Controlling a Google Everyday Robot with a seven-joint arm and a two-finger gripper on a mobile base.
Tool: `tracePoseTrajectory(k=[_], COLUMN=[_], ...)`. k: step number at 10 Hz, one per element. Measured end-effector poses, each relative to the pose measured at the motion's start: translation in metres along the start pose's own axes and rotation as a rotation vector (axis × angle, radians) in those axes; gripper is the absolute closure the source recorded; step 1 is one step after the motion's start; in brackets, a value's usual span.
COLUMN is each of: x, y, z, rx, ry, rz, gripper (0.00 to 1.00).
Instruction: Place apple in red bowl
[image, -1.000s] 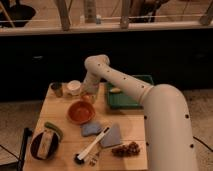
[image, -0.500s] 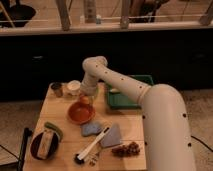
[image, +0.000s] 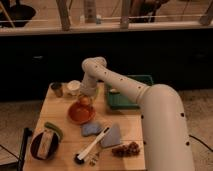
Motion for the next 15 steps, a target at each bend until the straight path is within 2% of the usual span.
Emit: tracePoseTrajectory(k=[2,3,6,15], x=[-0.0004,-0.0002,-0.0009,0.0008], y=[0.0012,0.0014,0.0005,0.0023], z=[0.0018,0.0028,0.0056,-0.0006], rx=[-0.005,-0.008,-0.021,-0.012], ry=[-0.006,-0.007,-0.009,-0.019], rz=[-0.001,-0.001,0.005,-0.012], gripper=[0.22,0.20,0.20,0.20])
